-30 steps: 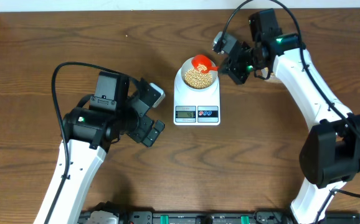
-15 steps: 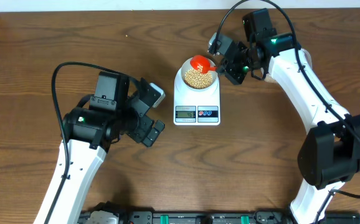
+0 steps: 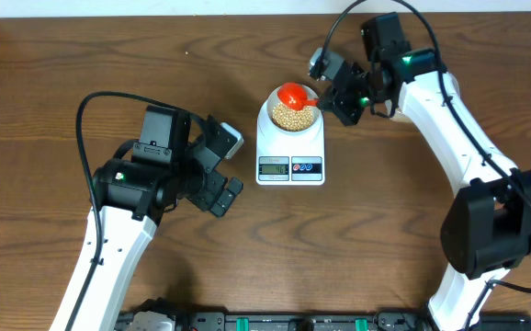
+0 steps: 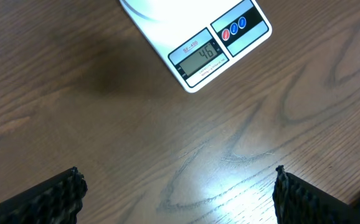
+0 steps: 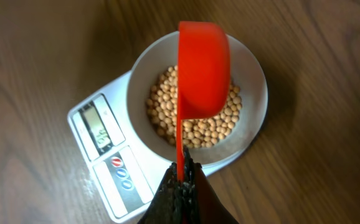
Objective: Scoop item into bowl and weigh 50g on scale
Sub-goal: 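Hold the scoop over the bowl and shake out remaining soybeans, then move the empty scoop with the right gripper back to the soybean tub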
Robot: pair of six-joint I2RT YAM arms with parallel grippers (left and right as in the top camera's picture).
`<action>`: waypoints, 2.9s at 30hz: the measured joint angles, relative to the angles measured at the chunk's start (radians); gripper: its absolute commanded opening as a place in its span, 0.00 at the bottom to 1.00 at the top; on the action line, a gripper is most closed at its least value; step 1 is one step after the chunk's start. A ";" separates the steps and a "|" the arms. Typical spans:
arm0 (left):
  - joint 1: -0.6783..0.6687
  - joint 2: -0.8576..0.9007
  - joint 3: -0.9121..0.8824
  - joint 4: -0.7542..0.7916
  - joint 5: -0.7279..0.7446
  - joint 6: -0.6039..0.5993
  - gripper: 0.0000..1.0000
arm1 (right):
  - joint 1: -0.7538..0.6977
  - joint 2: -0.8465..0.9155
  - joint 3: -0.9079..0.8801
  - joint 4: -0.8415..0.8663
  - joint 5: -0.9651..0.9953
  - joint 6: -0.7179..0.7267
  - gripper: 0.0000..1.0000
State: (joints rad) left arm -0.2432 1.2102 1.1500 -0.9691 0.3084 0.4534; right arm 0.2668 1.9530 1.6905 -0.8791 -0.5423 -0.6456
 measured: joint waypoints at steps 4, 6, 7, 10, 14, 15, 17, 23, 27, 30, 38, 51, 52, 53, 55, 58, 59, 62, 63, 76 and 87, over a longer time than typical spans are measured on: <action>0.000 0.000 0.000 0.000 0.000 0.000 0.98 | -0.035 0.000 0.000 -0.013 -0.054 0.011 0.01; 0.000 0.000 0.000 0.000 0.000 0.000 0.98 | -0.050 0.000 0.000 -0.020 -0.069 0.016 0.01; 0.000 0.000 0.000 0.000 0.000 0.000 0.98 | -0.054 0.000 0.000 -0.023 -0.075 0.018 0.01; 0.000 0.000 0.000 0.000 0.000 0.000 0.98 | -0.068 0.000 0.000 -0.026 -0.099 0.024 0.01; 0.000 0.000 0.000 0.000 0.000 0.000 0.98 | -0.071 0.000 0.001 -0.026 -0.119 0.029 0.01; 0.000 0.000 0.000 0.000 0.000 0.000 0.98 | -0.071 0.000 0.001 -0.026 -0.123 0.029 0.01; 0.000 0.000 0.000 0.000 0.000 0.000 0.98 | -0.071 0.000 0.001 -0.026 -0.127 0.029 0.01; 0.000 0.000 0.000 0.000 0.000 0.000 0.98 | -0.071 0.000 0.001 -0.026 -0.135 0.029 0.01; 0.000 0.000 0.000 0.000 0.000 0.000 0.98 | -0.071 0.000 0.001 -0.026 -0.139 0.029 0.01; 0.000 0.000 0.000 0.000 0.000 0.000 0.98 | -0.071 0.000 0.001 -0.026 -0.139 0.029 0.01; 0.000 0.000 0.000 0.000 0.000 0.000 0.98 | -0.071 0.000 0.001 -0.025 -0.139 0.029 0.01; 0.000 0.000 0.000 0.000 0.000 0.000 0.98 | -0.035 -0.013 0.014 -0.022 -0.015 0.014 0.01; 0.000 0.000 0.000 0.000 0.000 0.000 0.98 | -0.025 -0.020 0.015 -0.022 0.006 0.007 0.01; 0.000 0.000 0.000 0.000 0.000 0.000 0.98 | -0.014 -0.027 0.016 -0.022 0.029 0.002 0.01; 0.000 0.000 0.000 0.000 0.000 0.000 0.98 | 0.003 -0.041 0.017 -0.023 0.068 -0.003 0.01; 0.000 0.000 0.000 0.000 0.000 0.000 0.98 | 0.018 -0.052 0.023 -0.026 0.110 -0.013 0.01; 0.000 0.000 0.000 0.000 0.000 0.000 0.98 | 0.019 -0.052 0.025 -0.026 0.121 -0.015 0.01; 0.000 0.000 0.000 0.000 0.000 0.000 0.98 | 0.019 -0.053 0.026 -0.026 0.147 -0.018 0.01; 0.000 0.000 0.000 0.000 0.000 0.000 0.98 | 0.019 -0.053 0.026 -0.026 0.153 -0.018 0.01; 0.000 0.000 0.000 0.000 0.000 0.000 0.98 | 0.041 -0.053 0.026 -0.029 0.175 -0.060 0.01; 0.000 0.000 0.000 0.000 0.000 0.000 0.98 | 0.040 -0.053 0.026 -0.029 0.177 -0.075 0.01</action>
State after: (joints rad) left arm -0.2432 1.2102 1.1500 -0.9691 0.3084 0.4534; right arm 0.3073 1.9003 1.7161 -0.9085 -0.3653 -0.7204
